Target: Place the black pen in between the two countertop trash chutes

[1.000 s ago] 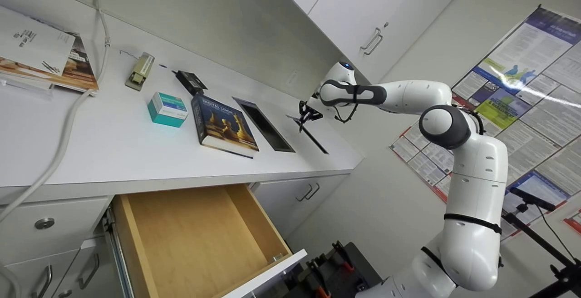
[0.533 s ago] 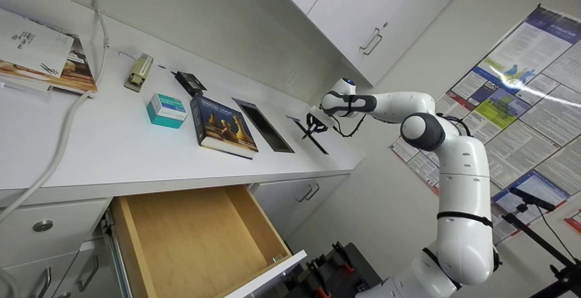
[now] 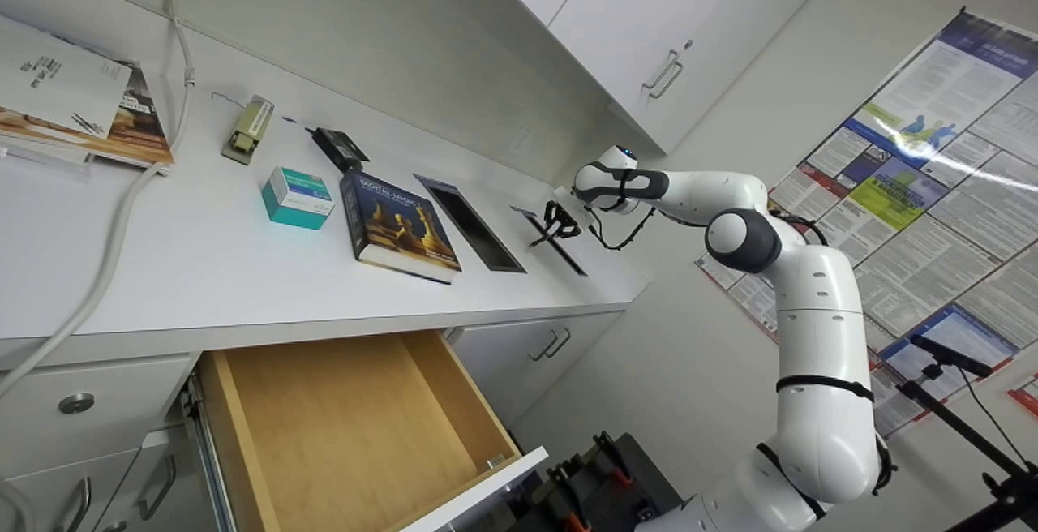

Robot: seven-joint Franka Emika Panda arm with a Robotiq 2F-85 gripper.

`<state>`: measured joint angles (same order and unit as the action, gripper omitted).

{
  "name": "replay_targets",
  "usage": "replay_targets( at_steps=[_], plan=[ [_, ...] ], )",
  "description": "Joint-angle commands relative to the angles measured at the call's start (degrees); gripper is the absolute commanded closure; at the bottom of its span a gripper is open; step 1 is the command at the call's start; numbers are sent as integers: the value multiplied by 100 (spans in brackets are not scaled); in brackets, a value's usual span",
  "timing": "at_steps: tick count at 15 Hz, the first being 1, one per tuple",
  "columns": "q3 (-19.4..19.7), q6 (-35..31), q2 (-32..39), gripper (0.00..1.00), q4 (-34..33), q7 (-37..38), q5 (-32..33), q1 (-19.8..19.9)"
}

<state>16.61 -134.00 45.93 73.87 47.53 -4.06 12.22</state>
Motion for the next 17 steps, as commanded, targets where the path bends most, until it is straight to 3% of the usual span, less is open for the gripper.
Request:
replay_targets(
  at_steps=[1,6,7,10,13,17],
  plan=[
    [-15,222,-111,43,-150,124,-35,-34],
    [-15,369,-476,5,14,-49,12,-117],
    [-70,413,-605,1,96,-198,-10,-102],
    [-210,566,-937,0,259,-625,-78,-55],
    [-484,1201,-1250,0,302,-1595,-147,113],
    [-469,1896,-1471,0,296,-2377,-2,78]
  ],
)
